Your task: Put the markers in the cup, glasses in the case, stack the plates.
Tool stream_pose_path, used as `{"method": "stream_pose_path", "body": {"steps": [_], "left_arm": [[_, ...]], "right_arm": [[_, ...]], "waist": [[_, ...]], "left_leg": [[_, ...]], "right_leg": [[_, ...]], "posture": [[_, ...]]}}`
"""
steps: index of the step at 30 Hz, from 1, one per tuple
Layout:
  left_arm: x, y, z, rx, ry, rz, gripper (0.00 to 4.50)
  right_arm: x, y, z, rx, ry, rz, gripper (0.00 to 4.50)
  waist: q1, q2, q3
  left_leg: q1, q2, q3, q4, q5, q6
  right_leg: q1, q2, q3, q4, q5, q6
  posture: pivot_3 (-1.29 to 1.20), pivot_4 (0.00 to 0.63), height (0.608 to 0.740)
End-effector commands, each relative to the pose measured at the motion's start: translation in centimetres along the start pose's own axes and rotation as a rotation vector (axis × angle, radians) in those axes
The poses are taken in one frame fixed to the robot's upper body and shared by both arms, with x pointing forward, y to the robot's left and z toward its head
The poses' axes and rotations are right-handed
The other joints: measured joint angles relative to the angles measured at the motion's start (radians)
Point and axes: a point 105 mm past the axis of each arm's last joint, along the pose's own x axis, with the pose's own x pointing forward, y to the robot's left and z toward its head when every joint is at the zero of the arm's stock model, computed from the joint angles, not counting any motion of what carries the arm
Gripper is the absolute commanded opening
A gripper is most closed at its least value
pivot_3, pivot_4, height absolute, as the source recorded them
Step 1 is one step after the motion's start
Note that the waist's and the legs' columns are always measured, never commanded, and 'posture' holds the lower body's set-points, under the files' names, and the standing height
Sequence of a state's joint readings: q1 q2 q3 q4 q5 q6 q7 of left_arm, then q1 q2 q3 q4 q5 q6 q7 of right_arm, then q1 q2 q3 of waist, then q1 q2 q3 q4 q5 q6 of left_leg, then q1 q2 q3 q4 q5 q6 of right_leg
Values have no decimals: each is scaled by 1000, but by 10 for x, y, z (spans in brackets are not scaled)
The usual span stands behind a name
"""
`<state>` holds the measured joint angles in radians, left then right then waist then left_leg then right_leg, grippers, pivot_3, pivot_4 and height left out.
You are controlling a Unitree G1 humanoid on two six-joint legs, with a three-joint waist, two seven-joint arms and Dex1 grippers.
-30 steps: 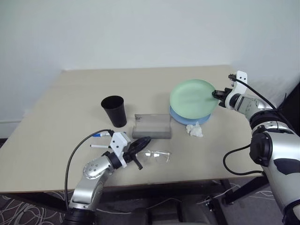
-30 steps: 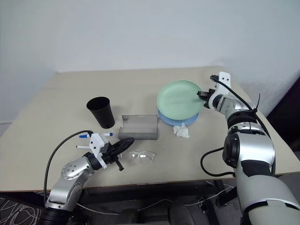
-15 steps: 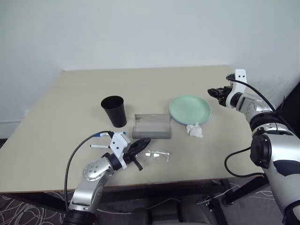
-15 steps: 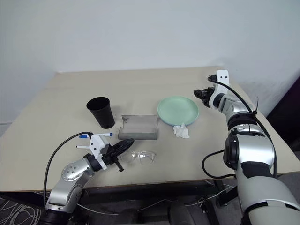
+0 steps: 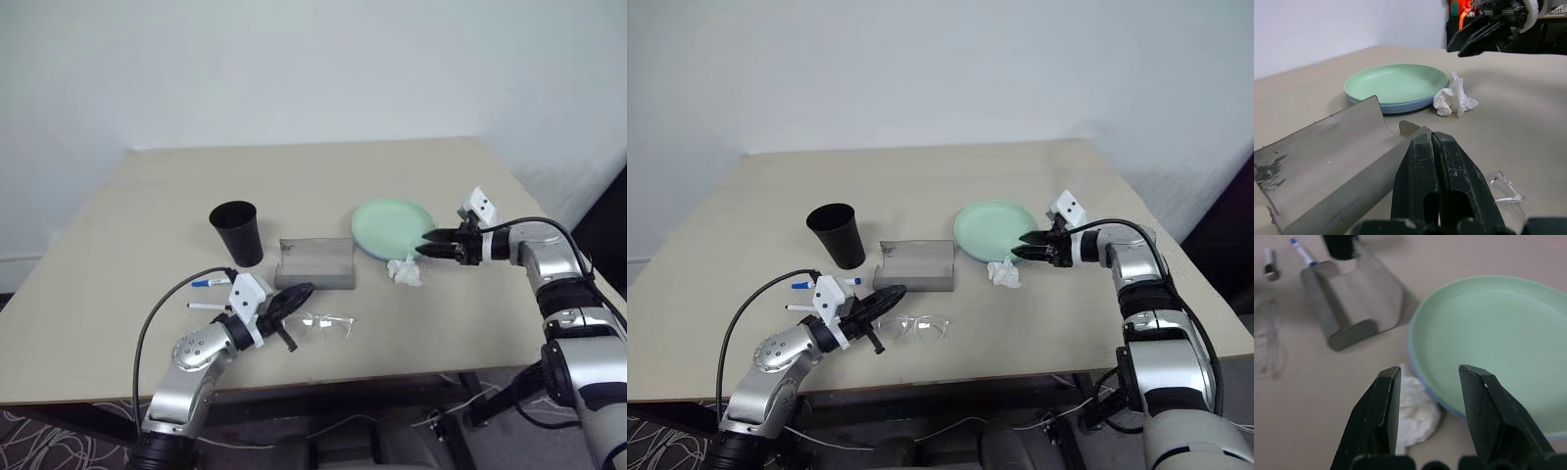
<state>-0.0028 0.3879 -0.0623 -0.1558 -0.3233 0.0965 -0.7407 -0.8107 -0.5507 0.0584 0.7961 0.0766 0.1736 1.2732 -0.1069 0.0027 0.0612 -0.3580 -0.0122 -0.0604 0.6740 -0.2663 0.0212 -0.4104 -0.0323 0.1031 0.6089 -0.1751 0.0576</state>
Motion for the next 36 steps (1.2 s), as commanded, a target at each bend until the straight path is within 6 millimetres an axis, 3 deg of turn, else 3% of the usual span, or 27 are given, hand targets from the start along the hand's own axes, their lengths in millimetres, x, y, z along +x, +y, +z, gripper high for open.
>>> {"method": "stream_pose_path", "body": {"steps": [1, 12, 15, 19, 20, 24, 30, 36], "left_arm": [[4, -1, 22, 49, -52, -14, 0], [2, 0, 20, 46, -45, -4, 0], [0, 0, 17, 43, -41, 0, 0], [0, -1, 15, 42, -40, 0, 0], [0, -1, 15, 42, -40, 0, 0], [1, -1, 14, 43, -41, -3, 0], [1, 0, 13, 45, -42, -6, 0], [2, 0, 13, 47, -42, -8, 0]], "right_arm": [[2, 2, 9, -43, -9, 3, 2035], [23, 9, -18, -43, 75, 8, 2035], [23, 7, -18, -41, 73, 2, 1461], [21, 6, -15, -41, 58, 7, 105], [21, 6, -14, -41, 52, 11, 41], [17, 7, 5, -35, -28, 35, 41], [11, -17, 43, 11, -162, -105, 41], [20, -34, 36, 24, -128, -253, 41]], "waist": [[0, 0, 0], [0, 0, 0], [0, 0, 0], [0, 0, 0], [0, 0, 0], [0, 0, 0], [-1, 0, 0], [0, 0, 0]], "left_leg": [[0, 0, 0, 0, 0, 0], [-1, 0, 0, 0, 0, 0], [-1, 0, 0, 0, 0, 0], [0, 0, 0, 0, 0, 0], [0, 0, 0, 0, 0, 0], [0, 0, 0, 1, 0, 0], [0, 0, 0, 1, 0, 0], [0, 0, -1, 0, 0, 0]], "right_leg": [[0, 0, 0, 0, 0, 0], [0, 0, 0, -1, 0, 0], [0, 0, 0, -1, 0, 0], [0, 0, 0, -1, 0, 0], [0, 0, 0, -1, 0, 0], [0, 0, 0, 0, 0, 0], [0, 0, 0, 0, 0, 0], [1, 0, -1, -1, 0, -1]], "posture": [[0, 0, 737], [0, 0, 737], [0, 0, 737], [0, 0, 737], [0, 0, 737], [0, 0, 737], [0, 0, 737], [0, 0, 737]]}}
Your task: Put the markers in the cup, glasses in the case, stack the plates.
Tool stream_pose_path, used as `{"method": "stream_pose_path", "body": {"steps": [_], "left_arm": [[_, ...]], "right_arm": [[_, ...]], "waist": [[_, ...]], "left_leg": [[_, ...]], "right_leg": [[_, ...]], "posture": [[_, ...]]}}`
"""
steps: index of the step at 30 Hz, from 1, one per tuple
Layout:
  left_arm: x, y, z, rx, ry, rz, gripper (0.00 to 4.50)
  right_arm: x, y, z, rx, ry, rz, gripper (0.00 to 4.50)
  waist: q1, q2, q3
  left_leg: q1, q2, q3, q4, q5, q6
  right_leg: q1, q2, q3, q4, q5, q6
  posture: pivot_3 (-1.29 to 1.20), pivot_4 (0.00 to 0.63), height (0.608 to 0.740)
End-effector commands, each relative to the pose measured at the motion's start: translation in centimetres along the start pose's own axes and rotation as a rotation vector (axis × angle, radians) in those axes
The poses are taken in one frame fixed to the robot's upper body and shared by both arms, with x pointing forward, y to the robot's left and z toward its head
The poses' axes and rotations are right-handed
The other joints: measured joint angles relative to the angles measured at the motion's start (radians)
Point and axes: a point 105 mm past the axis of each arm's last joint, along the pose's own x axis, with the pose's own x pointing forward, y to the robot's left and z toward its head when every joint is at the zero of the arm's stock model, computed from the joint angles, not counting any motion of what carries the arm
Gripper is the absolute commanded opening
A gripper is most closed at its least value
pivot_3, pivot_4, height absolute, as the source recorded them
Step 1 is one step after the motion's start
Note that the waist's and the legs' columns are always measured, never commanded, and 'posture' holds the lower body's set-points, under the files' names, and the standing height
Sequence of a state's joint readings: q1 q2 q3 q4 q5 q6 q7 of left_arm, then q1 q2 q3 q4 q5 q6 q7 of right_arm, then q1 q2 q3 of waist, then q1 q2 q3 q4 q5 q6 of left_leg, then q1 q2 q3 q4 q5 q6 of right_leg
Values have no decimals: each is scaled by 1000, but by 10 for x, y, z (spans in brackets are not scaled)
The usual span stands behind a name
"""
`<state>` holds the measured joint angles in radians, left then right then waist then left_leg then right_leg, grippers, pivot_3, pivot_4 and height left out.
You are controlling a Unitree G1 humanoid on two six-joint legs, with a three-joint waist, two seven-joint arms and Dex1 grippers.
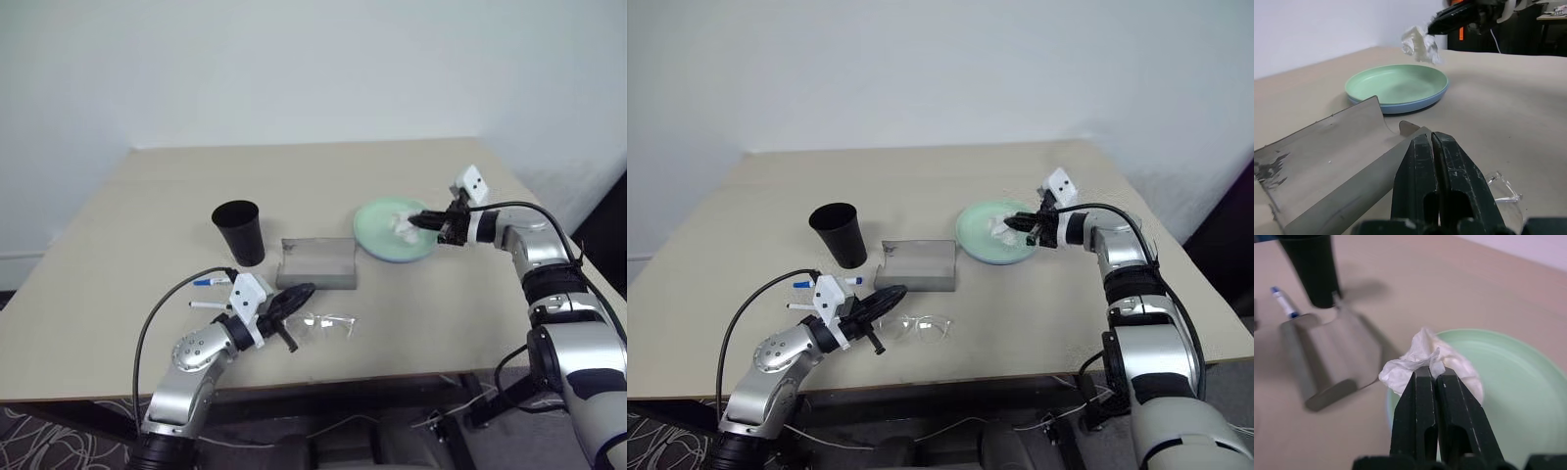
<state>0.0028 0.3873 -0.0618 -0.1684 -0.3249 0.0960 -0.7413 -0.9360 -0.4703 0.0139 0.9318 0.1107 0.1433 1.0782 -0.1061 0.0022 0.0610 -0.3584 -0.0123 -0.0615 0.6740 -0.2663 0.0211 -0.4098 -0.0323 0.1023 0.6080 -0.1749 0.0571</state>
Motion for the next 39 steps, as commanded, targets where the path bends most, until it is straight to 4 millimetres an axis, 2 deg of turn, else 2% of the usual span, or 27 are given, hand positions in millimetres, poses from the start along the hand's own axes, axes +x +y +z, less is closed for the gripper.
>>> {"method": "stream_pose_path", "body": {"steps": [1, 4, 11, 15, 21, 24, 33, 39], "left_arm": [[2, 1, 11, 45, -35, -5, 0], [2, 2, 13, 47, -36, -4, 0], [0, 3, 13, 49, -31, -1, 0], [-4, 4, 10, 59, 4, -50, 0], [-12, 12, 4, 149, 138, -224, 0], [-20, 12, 1, 224, 251, -407, 0], [-27, 20, 2, 233, 436, -714, 0], [-10, 24, 2, 283, 476, -822, 0]], "right_arm": [[6, -12, 0, -15, 5, -113, 41], [9, -16, -1, 8, 1, -149, 653], [10, -19, -1, -4, -19, -173, 3056], [8, -11, 7, -19, -76, -99, 3056], [3, 29, 1, -78, -71, 191, 3056], [0, 51, -10, -96, -45, 304, 3056], [3, 71, -19, -71, -62, 316, 3056], [4, 77, -25, -44, -80, 291, 3056]], "waist": [[-1, 0, 0], [-1, 0, 0], [-3, 1, 0], [-3, 1, 0], [-2, 1, 0], [-1, 1, 0], [-1, 1, 0], [2, 1, 0]], "left_leg": [[0, 0, 0, 0, 0, 0], [-1, 0, 1, 0, 0, 0], [0, 0, 1, 0, 0, 0], [0, 0, 1, 0, 0, 0], [0, 0, 0, 0, 0, 0], [0, 0, -1, 0, 0, 0], [0, 0, 0, 0, 0, 0], [-1, 0, -1, 0, 0, 0]], "right_leg": [[0, 0, 0, 0, 0, 0], [-1, 0, 1, 0, 0, 0], [0, 0, 1, 0, 0, 0], [0, 0, 1, 0, 0, 0], [0, 0, 0, 0, 0, 0], [0, 0, 0, 0, 0, 0], [-1, 0, -1, 1, 0, 0], [-1, 0, -2, 1, 0, 0]], "posture": [[0, 0, 737], [0, 0, 737], [0, 0, 737], [0, 0, 737], [0, 0, 737], [0, 0, 737], [0, 0, 737], [0, 0, 737]]}}
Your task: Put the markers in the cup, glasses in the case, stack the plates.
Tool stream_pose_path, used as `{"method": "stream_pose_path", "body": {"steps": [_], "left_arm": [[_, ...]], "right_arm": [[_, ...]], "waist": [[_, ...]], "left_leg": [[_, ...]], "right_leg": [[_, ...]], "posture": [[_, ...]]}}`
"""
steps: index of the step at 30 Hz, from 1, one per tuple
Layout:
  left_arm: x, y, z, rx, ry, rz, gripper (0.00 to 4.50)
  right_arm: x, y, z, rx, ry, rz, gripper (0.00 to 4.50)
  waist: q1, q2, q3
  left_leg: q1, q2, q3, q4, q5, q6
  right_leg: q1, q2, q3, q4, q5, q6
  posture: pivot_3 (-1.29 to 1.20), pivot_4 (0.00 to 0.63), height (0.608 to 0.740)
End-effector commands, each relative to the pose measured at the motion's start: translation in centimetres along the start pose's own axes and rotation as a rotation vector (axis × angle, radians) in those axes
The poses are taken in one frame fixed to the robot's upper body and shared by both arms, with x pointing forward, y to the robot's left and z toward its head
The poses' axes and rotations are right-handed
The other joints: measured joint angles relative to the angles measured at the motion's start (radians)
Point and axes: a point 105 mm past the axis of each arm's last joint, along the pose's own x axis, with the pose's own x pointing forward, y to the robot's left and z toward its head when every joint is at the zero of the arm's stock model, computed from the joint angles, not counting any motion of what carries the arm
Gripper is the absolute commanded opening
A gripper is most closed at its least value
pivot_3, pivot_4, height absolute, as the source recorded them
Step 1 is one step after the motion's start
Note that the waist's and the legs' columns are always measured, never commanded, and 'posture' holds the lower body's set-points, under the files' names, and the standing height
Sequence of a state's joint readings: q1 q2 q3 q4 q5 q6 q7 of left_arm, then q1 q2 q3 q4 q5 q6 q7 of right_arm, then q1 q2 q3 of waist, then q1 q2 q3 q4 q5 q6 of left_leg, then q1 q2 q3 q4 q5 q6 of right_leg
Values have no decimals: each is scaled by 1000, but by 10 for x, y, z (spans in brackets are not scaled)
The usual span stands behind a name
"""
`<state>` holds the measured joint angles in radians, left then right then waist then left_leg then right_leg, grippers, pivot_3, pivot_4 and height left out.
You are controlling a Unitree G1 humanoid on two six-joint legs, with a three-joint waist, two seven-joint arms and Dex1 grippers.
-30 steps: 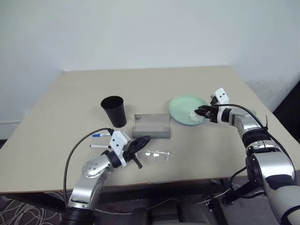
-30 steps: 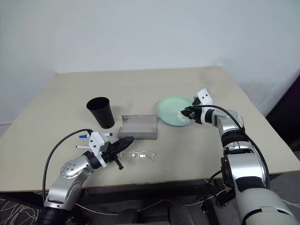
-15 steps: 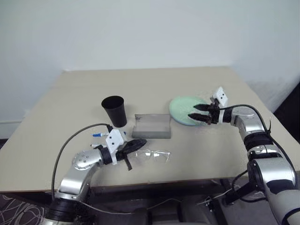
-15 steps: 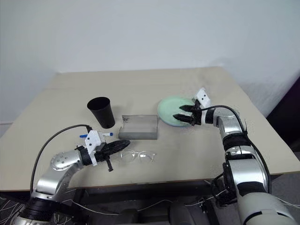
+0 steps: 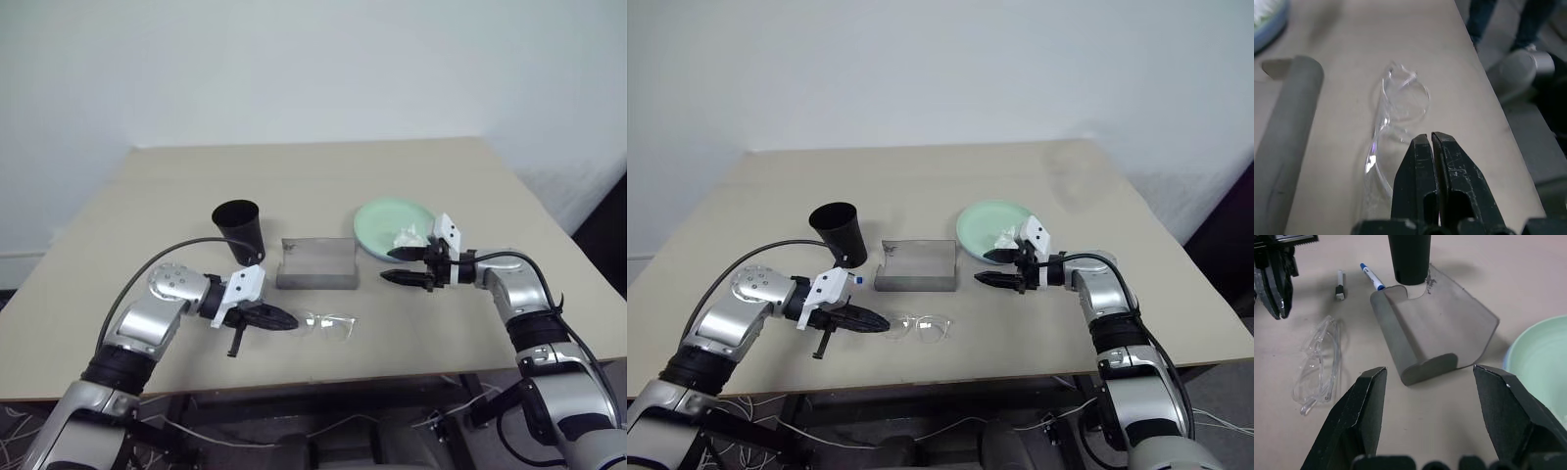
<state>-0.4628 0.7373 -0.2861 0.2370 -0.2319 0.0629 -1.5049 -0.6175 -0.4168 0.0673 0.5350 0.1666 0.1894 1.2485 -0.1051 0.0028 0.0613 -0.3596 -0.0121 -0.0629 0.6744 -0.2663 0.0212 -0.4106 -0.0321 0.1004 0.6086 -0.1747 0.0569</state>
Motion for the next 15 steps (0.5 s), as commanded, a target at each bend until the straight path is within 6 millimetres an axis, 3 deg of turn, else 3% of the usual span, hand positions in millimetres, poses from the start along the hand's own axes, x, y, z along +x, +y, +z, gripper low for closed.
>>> {"method": "stream_pose_path", "body": {"steps": [1, 3, 6, 13, 15], "left_arm": [[3, 9, 8, 70, 28, -47, 0], [6, 12, 9, 79, 35, -73, 0], [10, 20, 14, 75, 19, -86, 561], [17, 34, 18, 166, 38, -64, 2961], [19, 35, 17, 175, 48, -72, 2961]], "right_arm": [[0, 1, 16, -37, -59, -19, 3056], [1, 2, 15, -30, -68, -31, 3056], [1, 4, 12, -22, -76, -47, 3094], [0, 7, 7, -8, -84, -75, 3094], [1, 7, 6, -7, -85, -80, 3094]], "waist": [[3, 0, 0], [5, 0, 0], [4, 0, 0], [5, 0, 0], [5, -1, 0]], "left_leg": [[0, 0, 0, 0, 0, 0], [0, 0, 0, 0, 0, 0], [0, 0, 0, 0, 0, 0], [0, 0, 0, 1, 0, 0], [0, 0, 0, 1, 0, 0]], "right_leg": [[0, 0, 0, 0, 0, 0], [0, 0, 0, 0, 0, 0], [0, 0, 0, 0, 0, 0], [0, 0, 1, 0, 0, 0], [0, 0, 1, 0, 0, 0]], "posture": [[0, 0, 737], [0, 0, 737], [0, 0, 737], [0, 0, 737], [0, 0, 737]]}}
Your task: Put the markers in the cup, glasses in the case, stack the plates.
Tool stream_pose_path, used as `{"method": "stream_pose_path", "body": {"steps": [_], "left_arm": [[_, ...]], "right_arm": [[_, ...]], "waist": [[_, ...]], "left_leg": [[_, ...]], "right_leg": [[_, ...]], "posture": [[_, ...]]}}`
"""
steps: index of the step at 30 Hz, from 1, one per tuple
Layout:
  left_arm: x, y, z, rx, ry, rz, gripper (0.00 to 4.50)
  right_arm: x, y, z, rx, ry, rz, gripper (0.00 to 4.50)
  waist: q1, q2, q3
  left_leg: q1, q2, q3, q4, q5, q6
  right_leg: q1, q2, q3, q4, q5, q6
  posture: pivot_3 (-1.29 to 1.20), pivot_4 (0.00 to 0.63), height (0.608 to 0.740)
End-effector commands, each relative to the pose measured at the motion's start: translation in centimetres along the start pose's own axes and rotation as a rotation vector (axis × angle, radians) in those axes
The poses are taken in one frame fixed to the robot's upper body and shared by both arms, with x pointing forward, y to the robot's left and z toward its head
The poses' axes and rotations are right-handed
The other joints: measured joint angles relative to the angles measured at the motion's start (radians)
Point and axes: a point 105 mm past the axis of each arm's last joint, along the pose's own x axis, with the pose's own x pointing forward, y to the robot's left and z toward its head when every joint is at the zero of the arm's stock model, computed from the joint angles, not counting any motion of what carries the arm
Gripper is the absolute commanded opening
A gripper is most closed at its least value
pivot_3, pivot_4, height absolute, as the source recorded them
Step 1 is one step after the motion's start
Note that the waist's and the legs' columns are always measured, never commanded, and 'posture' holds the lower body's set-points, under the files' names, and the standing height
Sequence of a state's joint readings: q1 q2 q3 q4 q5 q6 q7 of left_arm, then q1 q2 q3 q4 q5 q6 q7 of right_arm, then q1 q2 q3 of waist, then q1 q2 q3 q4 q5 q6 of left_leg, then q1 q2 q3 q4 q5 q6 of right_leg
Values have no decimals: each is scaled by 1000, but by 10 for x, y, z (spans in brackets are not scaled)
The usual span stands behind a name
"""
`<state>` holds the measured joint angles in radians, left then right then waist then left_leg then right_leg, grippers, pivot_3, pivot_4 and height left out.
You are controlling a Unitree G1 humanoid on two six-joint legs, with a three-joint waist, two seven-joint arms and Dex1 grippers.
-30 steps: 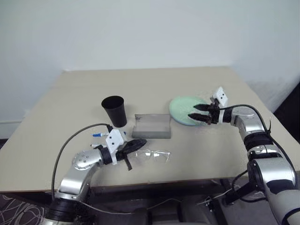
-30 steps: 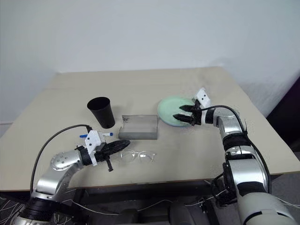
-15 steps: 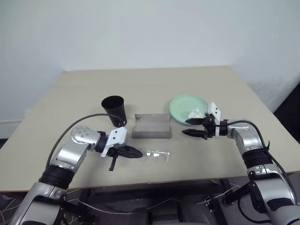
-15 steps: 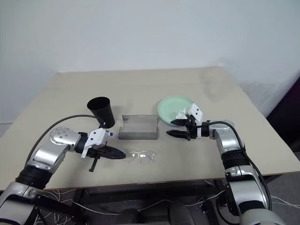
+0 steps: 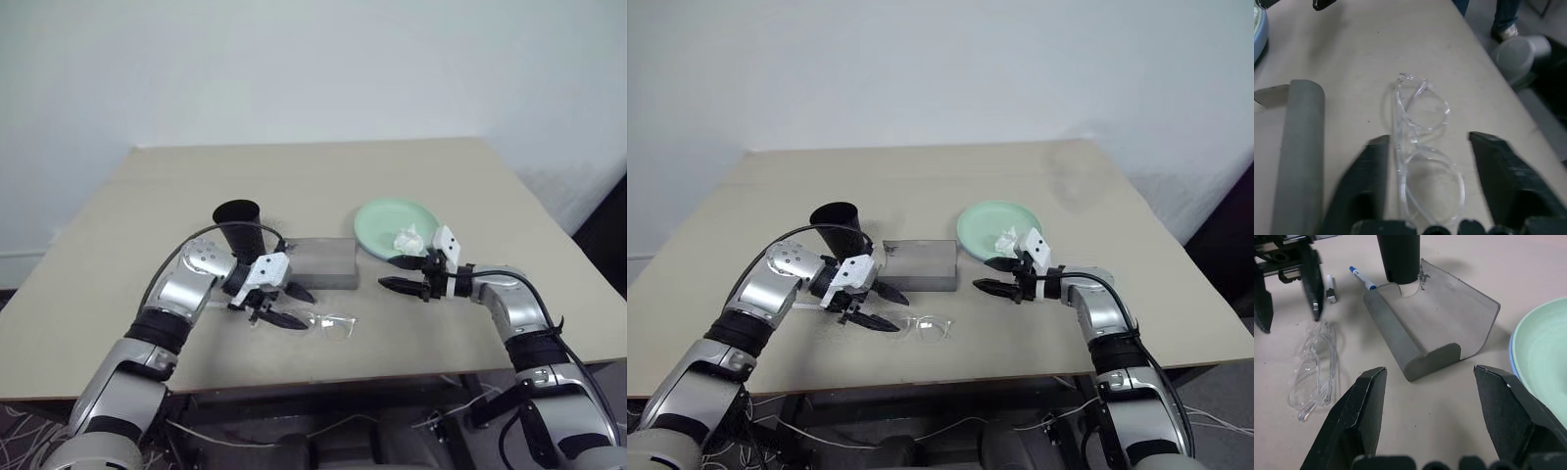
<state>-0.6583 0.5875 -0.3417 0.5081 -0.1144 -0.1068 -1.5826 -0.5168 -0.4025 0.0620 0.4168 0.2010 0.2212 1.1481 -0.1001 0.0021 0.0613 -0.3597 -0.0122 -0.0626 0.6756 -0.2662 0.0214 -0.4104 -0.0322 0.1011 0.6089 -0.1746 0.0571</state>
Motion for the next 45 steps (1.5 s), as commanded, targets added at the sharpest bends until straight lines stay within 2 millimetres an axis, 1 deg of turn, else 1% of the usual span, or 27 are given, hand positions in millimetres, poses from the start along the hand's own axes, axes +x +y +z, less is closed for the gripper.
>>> {"method": "stream_pose_path", "body": {"steps": [1, 12, 16, 19, 22, 32, 33, 34, 37, 42, 45], "left_arm": [[-2, 9, 5, 63, 27, 10, 2961], [20, 21, 7, 115, 30, 14, 2961], [23, 22, 3, 124, 52, 10, 2961], [23, 20, -1, 130, 75, -6, 2406], [21, 19, -2, 125, 82, -21, 1451], [21, 17, -5, 125, 90, -28, 1451], [21, 17, -5, 124, 90, -29, 1067], [21, 17, -5, 121, 90, -30, 868], [20, 17, -5, 122, 90, -31, 24], [18, 18, -2, 127, 84, -30, 24], [14, 20, 4, 117, 61, -22, 24]], "right_arm": [[1, 0, 15, -36, -51, -10, 3094], [5, -2, 11, -34, -47, -28, 3094], [7, -2, 10, -37, -44, -34, 3094], [7, -2, 9, -40, -39, -39, 3094], [7, -3, 9, -41, -37, -41, 3094], [9, -4, 9, -50, -36, -48, 3094], [9, -4, 9, -51, -36, -49, 3094], [9, -4, 9, -51, -37, -50, 3094], [10, -5, 10, -53, -37, -52, 3094], [9, -3, 12, -52, -44, -42, 3094], [8, 0, 15, -49, -60, -17, 3094]], "waist": [[0, 0, 0], [0, 0, 0], [-1, 0, 0], [0, 0, 0], [0, 0, 0], [0, 0, 0], [0, 0, 0], [0, 0, 0], [0, 0, 0], [0, 0, 0], [0, 0, 0]], "left_leg": [[0, 0, 0, 0, 0, 0], [-1, 0, 0, 1, 0, 0], [0, 0, 0, 1, 0, 0], [0, 0, 0, 1, 0, 0], [-1, 0, 0, 1, 0, 0], [0, 0, -1, 2, 0, 0], [0, 0, -1, 2, 0, 0], [0, 0, -1, 2, 0, 0], [0, 0, -1, 2, 0, 0], [0, 0, -1, 3, 0, 0], [0, 0, -1, 3, 0, 0]], "right_leg": [[0, 0, 0, 0, 0, 0], [0, 0, 0, 0, 0, 0], [0, 0, 0, 0, 0, 0], [0, 0, 0, 0, 0, 0], [0, 0, 0, 1, 0, 0], [1, 0, 0, 1, 0, 0], [1, 0, 0, 1, 0, 0], [1, 0, 0, 1, 0, 0], [2, 0, 0, 1, 0, 0], [2, 0, 0, 1, 0, 0], [2, 0, 0, 1, 0, 0]], "posture": [[0, 0, 737], [0, 0, 737], [0, 0, 737], [0, 0, 737], [0, 0, 737], [0, 0, 737], [0, 0, 737], [0, 0, 737], [0, 0, 737], [0, 0, 737], [0, 0, 737]]}}
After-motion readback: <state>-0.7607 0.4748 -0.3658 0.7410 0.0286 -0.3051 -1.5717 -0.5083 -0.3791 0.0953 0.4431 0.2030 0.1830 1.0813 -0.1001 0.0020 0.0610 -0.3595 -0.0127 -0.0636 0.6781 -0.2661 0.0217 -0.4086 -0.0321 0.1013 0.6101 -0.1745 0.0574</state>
